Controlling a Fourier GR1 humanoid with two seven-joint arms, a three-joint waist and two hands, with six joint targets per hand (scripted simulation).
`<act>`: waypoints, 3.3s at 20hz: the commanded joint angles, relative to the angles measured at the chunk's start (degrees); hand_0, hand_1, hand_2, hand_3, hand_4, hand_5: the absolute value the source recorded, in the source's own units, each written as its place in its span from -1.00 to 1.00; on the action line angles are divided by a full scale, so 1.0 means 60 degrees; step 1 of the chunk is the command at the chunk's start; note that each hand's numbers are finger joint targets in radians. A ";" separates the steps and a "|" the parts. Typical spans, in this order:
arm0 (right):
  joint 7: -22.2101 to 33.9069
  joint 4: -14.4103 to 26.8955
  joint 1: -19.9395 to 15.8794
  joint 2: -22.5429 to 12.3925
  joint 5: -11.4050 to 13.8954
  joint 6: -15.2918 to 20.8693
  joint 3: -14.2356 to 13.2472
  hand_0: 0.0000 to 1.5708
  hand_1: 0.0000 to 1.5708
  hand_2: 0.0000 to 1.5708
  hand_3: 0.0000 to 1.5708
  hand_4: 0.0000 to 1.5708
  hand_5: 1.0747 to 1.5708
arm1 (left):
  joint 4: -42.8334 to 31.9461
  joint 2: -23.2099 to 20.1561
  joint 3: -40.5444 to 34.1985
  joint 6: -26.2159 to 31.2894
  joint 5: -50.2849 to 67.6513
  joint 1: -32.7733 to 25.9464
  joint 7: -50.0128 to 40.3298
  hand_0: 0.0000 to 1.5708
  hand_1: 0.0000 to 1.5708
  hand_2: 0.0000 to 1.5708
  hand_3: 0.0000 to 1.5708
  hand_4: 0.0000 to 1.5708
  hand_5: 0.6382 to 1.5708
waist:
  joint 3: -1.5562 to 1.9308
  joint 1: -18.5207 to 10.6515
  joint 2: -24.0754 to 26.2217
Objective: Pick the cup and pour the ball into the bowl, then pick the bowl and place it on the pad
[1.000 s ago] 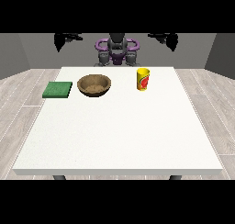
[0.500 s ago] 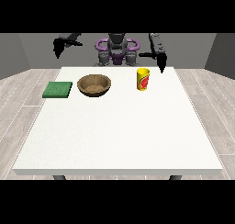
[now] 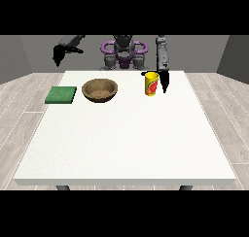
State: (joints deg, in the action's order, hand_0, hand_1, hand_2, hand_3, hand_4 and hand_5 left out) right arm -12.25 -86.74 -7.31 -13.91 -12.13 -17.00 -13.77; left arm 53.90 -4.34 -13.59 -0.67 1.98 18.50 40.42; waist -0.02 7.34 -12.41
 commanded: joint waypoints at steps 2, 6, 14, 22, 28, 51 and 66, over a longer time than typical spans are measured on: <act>-0.0927 0.0818 0.0040 -0.0260 0.0058 -0.0439 -0.0322 -1.00 -1.00 -1.00 -1.00 -1.00 1.00 | -0.1332 -0.0045 -0.0123 -0.0144 -0.0133 0.0249 0.1399 -1.00 -1.00 -1.00 -1.00 -1.00 0.89 | 0.0000 -0.0080 -0.0334; 0.0321 0.0316 -0.0399 0.0036 0.0080 0.0102 0.0092 -1.00 -1.00 -1.00 -1.00 -1.00 1.00 | -0.2679 -0.0147 -0.0308 -0.0496 -0.0053 0.1416 0.1100 -1.00 -1.00 -1.00 -1.00 -1.00 0.89 | -0.0004 0.0080 -0.0025; -0.0311 0.0787 -0.0706 -0.0378 0.0033 -0.0371 -0.0180 -1.00 -1.00 -1.00 -1.00 -1.00 1.00 | -0.3256 -0.0252 0.0071 -0.1934 -0.0931 0.1792 0.2013 0.30 0.30 0.40 0.13 0.87 -0.71 | 0.0004 0.0405 -0.0591; -0.0173 0.1054 -0.0658 -0.0714 -0.0375 -0.0492 -0.0713 -1.00 -1.00 -1.00 -1.00 -1.00 1.00 | -0.3214 0.0310 0.0393 -0.3653 -0.1799 0.0802 0.2643 0.69 0.69 1.00 1.00 0.91 0.29 | 0.0000 0.0324 -0.0212; 0.0636 0.1899 -0.0409 -0.1028 -0.0356 -0.0717 -0.0723 -1.00 -1.00 -1.00 -1.00 -1.00 0.99 | -0.2773 -0.1817 0.1148 -0.3714 -0.3151 0.1714 -0.0423 0.76 0.76 1.00 1.00 1.00 0.51 | 0.0036 -0.0165 0.1646; -0.0120 0.3830 -0.0785 -0.1179 -0.0217 -0.1308 -0.0813 -1.00 -1.00 -1.00 -1.00 -1.00 0.99 | -0.2871 -0.1622 0.4864 -0.4678 -0.9588 0.5304 -0.8409 0.96 0.96 1.00 1.00 1.00 0.13 | 0.0016 0.0084 0.2435; -0.0783 0.4859 -0.0914 -0.1404 -0.0245 -0.1829 -0.1002 -1.00 -1.00 -1.00 -1.00 -1.00 1.00 | -0.3963 0.0192 0.9410 -0.1738 -1.5037 0.6714 -1.0558 0.95 0.95 1.00 1.00 0.98 0.13 | 0.0030 0.0241 0.2531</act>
State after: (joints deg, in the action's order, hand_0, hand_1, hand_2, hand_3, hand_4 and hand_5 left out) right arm -16.18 -58.61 -12.46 -22.20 -13.36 -26.95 -19.74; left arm 32.30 -4.87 36.50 -15.96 -80.76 56.79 -20.99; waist 0.15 8.11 3.09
